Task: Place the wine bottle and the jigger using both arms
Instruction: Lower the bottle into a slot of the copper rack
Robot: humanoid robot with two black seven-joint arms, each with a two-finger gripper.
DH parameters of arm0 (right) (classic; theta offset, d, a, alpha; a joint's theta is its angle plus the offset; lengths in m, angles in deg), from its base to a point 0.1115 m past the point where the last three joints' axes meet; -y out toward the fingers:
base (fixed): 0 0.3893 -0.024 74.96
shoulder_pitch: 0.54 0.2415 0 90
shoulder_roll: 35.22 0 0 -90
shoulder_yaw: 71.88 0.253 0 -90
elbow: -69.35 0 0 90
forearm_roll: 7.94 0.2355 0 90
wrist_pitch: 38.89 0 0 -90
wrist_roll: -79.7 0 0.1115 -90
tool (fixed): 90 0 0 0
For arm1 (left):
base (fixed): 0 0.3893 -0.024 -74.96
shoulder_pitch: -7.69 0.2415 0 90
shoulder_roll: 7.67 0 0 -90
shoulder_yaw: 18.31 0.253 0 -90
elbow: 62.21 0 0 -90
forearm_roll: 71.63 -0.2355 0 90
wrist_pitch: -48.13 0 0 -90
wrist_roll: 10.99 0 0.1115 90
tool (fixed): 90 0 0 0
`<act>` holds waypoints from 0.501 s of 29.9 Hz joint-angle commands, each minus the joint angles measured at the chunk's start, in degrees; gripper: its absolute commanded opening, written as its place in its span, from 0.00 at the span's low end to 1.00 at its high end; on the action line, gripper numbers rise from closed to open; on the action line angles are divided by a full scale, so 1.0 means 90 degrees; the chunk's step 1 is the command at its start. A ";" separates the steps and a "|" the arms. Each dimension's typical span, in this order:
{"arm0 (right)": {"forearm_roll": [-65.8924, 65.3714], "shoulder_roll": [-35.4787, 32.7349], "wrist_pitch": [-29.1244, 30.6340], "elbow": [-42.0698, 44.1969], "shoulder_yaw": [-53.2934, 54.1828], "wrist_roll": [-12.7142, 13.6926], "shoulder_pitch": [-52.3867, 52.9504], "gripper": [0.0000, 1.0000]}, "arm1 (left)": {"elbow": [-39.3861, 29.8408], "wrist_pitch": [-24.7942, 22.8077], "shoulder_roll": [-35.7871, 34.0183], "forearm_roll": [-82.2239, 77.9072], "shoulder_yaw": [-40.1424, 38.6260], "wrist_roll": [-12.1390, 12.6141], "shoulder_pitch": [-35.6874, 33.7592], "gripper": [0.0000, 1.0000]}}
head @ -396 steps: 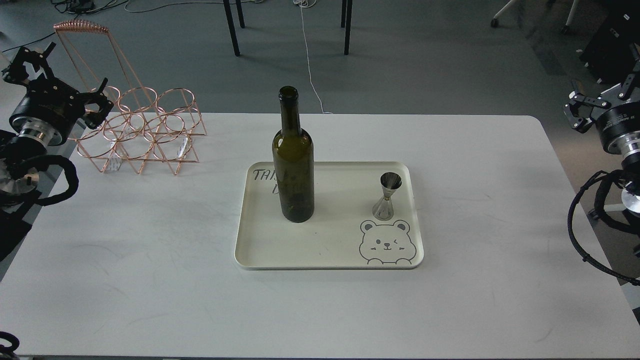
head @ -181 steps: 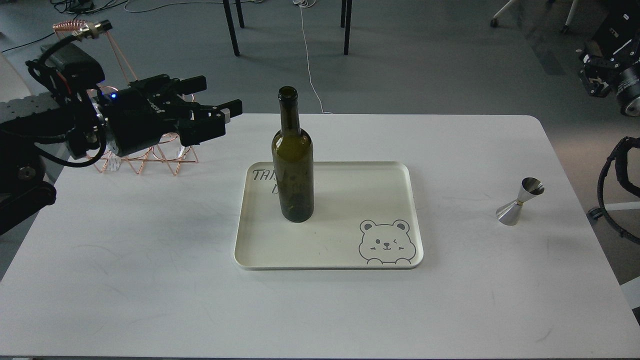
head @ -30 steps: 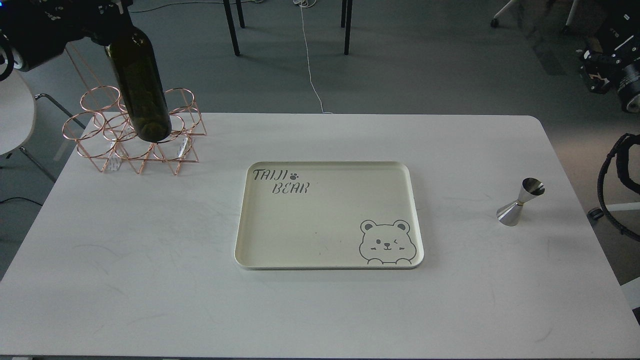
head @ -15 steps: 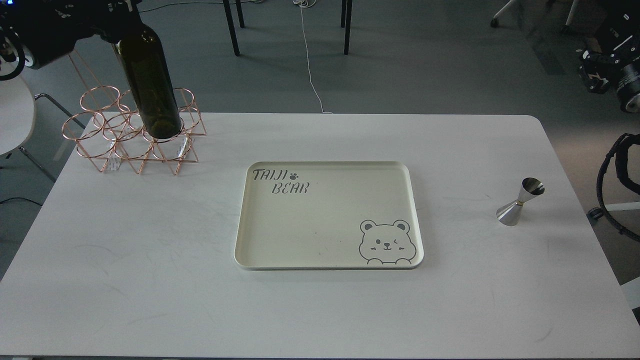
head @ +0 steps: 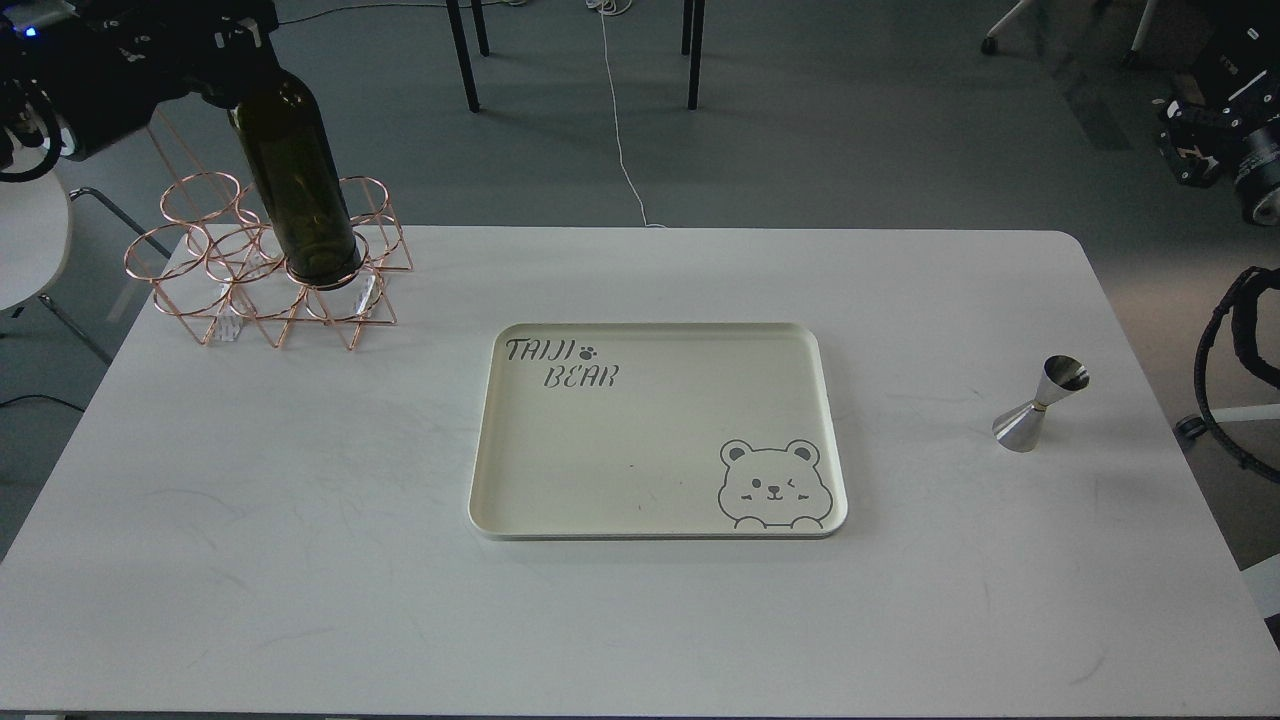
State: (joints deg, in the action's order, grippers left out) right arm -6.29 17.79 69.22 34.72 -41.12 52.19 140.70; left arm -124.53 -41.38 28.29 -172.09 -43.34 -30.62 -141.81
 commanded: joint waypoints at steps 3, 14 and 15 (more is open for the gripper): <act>-0.0008 -0.0002 0.0000 0.0000 0.0000 0.0000 0.0010 0.97 | 0.0010 0.0111 0.0106 0.0010 0.0320 0.0003 0.0087 0.11; -0.0008 -0.0002 0.0000 -0.0010 0.0000 0.0000 0.0010 0.97 | 0.0547 0.0356 0.0321 0.0137 0.0466 0.0003 0.0390 0.20; -0.0008 -0.0002 0.0000 0.0000 0.0000 0.0000 0.0010 0.97 | 0.0596 0.0356 0.0340 0.0147 0.0476 0.0003 0.0390 0.23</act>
State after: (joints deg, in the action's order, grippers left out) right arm -6.35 17.79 69.22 34.64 -41.12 52.19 140.79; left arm -120.41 -38.21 30.69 -170.91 -39.43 -30.55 -138.39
